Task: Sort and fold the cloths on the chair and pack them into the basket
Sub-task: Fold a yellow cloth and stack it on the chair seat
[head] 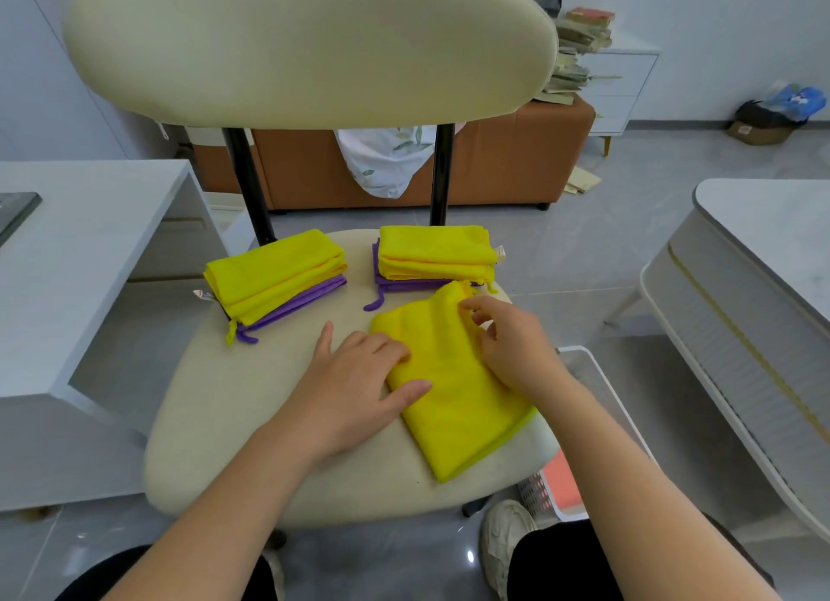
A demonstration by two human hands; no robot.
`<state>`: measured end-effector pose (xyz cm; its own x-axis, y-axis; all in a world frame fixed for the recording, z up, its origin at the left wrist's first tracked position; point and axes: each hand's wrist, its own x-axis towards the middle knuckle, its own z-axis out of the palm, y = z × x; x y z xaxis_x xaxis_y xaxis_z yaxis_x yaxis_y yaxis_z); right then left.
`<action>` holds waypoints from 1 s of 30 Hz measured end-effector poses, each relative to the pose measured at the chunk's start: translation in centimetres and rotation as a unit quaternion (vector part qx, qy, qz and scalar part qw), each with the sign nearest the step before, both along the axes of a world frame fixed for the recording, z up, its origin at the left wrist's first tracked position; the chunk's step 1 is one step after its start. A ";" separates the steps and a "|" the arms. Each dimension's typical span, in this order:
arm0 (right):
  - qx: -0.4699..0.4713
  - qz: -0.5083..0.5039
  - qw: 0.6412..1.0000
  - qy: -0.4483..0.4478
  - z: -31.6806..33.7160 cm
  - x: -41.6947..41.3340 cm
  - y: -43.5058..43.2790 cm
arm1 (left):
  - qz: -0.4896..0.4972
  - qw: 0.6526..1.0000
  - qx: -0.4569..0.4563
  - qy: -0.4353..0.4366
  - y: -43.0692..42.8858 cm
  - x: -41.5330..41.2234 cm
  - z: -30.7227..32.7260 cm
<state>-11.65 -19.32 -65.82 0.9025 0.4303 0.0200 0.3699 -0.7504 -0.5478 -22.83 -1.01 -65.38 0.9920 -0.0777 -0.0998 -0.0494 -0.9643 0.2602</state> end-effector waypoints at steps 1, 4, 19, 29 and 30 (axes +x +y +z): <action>0.009 0.006 1.000 0.002 0.0 -0.1 0.3 | 0.016 0.999 -0.023 -0.020 0.3 0.0 -0.2; 0.007 -0.001 1.000 0.002 -0.2 -0.3 0.6 | 0.101 0.985 -0.094 -0.106 1.2 0.6 -0.8; 0.013 -0.026 0.999 0.024 0.0 -0.2 0.3 | 0.279 0.912 -0.278 -0.118 4.7 0.1 -0.7; 0.048 -0.128 0.990 0.032 0.2 -0.8 -0.8 | 0.233 0.903 -0.349 -0.094 6.4 -1.1 -1.4; 0.040 -0.128 0.990 0.044 0.2 -1.0 -0.9 | 0.223 0.913 -0.328 -0.097 6.4 -1.2 -1.5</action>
